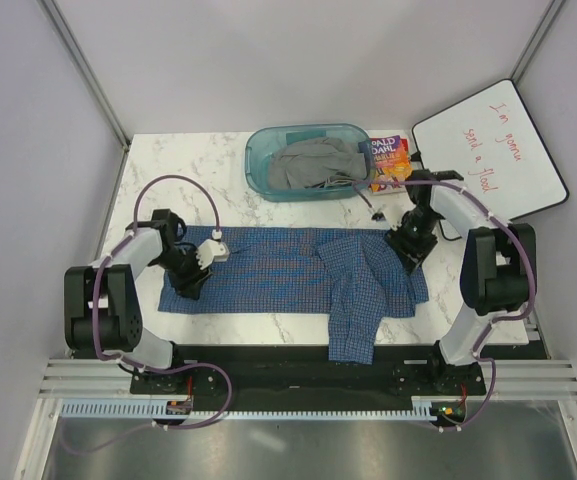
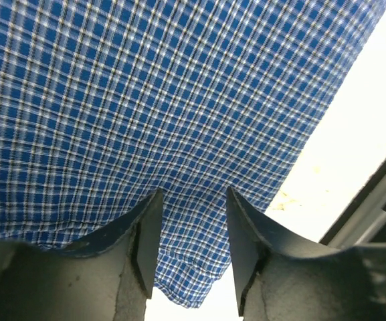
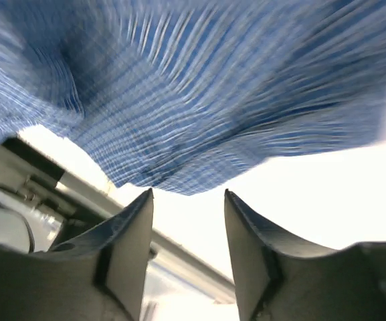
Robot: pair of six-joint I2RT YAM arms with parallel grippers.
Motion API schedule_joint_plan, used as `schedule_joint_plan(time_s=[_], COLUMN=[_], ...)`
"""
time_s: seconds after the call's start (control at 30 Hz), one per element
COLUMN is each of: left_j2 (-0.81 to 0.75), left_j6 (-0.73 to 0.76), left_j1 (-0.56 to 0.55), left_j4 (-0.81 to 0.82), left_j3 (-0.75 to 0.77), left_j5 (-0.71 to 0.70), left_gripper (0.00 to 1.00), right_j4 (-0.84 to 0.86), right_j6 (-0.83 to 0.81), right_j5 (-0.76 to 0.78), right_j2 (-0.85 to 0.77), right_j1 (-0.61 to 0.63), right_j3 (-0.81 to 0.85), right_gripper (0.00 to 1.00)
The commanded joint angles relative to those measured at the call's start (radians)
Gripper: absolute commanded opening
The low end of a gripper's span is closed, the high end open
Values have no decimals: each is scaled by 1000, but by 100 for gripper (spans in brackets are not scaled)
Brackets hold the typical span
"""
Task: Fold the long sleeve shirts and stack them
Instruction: Fold the shirt
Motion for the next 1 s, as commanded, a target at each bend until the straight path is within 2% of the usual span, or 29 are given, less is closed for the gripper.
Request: schedule_joint_plan(time_s=[0.0,0.13,0.3,0.5,0.63,0.73,0.77,0.83,0.93,0.97], left_j2=[-18,-5,15,48,61,69,69,71,74,75], left_j6=[29,15,-15,-25,-23,-22,-22,-22,-23,-22], left_j1=[1,1,1,2,2,1,1,2,1,4], left_j4=[-61,-60,-55,-40,-34,-28,-25,-23,-20,-21], left_j3=[74,109,132,132,132,132,132,134,137,138], left_j5=[59,78,101,99,98,89,89,92,90,87], left_gripper=[52,57,60,61,61,61,60,60,59,58], right_j4=[-46,-27,-6,49,68,68,71,71,56,53], right_j6=[-52,-41,-28,-31,-32,-38,-40,-40,-48,-48], right_j5=[-77,-94,-106,-76,-56,-39,-33,-23,-14,-11], right_j2=[-3,91,181,238,261,266,266,266,260,258], right_j1=[-5,6,49,113,141,153,154,156,161,162], right_j3=[216,365,443,422,400,396,396,406,431,439], right_gripper=[59,70,80,80,76,62,50,38,12,0])
